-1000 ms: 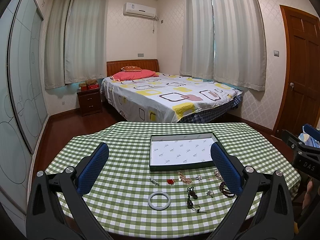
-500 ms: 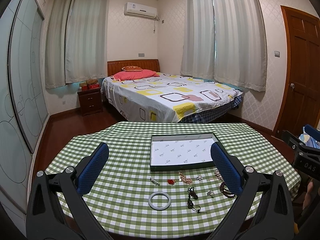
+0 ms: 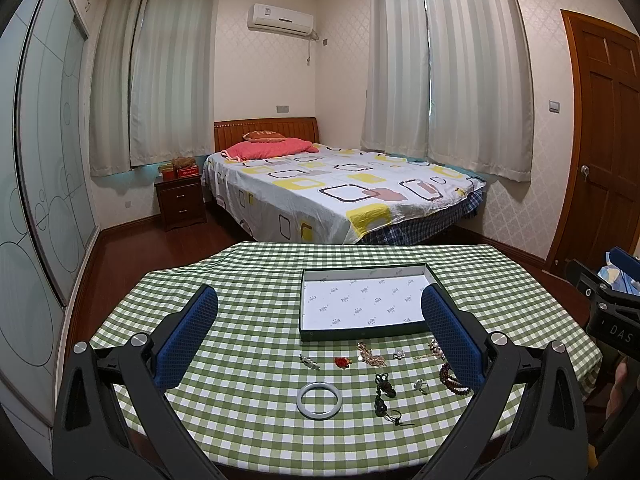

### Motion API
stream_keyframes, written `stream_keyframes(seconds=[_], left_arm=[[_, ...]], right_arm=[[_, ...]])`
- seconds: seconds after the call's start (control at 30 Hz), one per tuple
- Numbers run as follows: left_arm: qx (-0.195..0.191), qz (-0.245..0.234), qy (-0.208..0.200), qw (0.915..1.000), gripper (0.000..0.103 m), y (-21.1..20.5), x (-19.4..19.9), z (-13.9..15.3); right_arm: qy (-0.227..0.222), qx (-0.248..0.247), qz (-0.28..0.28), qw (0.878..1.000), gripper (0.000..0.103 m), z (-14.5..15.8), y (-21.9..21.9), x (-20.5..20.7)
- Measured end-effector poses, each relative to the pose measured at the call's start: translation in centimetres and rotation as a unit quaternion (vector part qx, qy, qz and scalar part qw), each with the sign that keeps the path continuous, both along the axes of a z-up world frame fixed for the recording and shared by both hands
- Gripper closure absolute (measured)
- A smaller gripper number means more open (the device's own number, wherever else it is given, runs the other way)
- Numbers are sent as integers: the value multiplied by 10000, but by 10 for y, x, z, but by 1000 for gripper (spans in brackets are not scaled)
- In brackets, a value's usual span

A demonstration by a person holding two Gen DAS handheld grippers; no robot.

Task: Organize jewelry

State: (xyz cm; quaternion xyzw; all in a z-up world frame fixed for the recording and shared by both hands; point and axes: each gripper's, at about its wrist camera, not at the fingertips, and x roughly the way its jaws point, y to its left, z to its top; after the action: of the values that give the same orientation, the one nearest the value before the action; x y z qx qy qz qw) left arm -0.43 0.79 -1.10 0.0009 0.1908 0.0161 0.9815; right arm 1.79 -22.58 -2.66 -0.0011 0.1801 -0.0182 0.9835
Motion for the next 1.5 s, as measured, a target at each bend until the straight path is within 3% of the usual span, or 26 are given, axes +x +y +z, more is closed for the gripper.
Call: stream_keyframes(seconds=[0.5, 0.77, 0.9, 1.07, 1.23, 1.37, 1.5], left_arm=[[1, 33, 41, 10000, 4, 3, 3, -3], [49, 154, 129, 9998, 4, 2, 21, -22], [28, 123, 520, 9986, 4, 2, 48, -56], [-182, 20, 1255, 9919, 4, 7, 89, -117], [-328, 94, 1702, 9848, 4, 16, 113, -171], [-474, 129, 1991, 9788, 4, 23, 124, -204], [-466, 135, 2135, 9757, 4, 22, 130, -218]], right_arm=[[38, 27, 3, 10000, 6, -3, 0, 2], [162, 188, 111, 9996, 6, -26, -6, 20], [215, 252, 186, 9993, 6, -59, -8, 36], [955, 316, 242, 9946, 6, -134, -10, 73], [1565, 373, 370, 9863, 7, -187, -7, 98], [1852, 244, 477, 9812, 7, -208, 0, 111], [2063, 196, 523, 9769, 7, -224, 5, 122]])
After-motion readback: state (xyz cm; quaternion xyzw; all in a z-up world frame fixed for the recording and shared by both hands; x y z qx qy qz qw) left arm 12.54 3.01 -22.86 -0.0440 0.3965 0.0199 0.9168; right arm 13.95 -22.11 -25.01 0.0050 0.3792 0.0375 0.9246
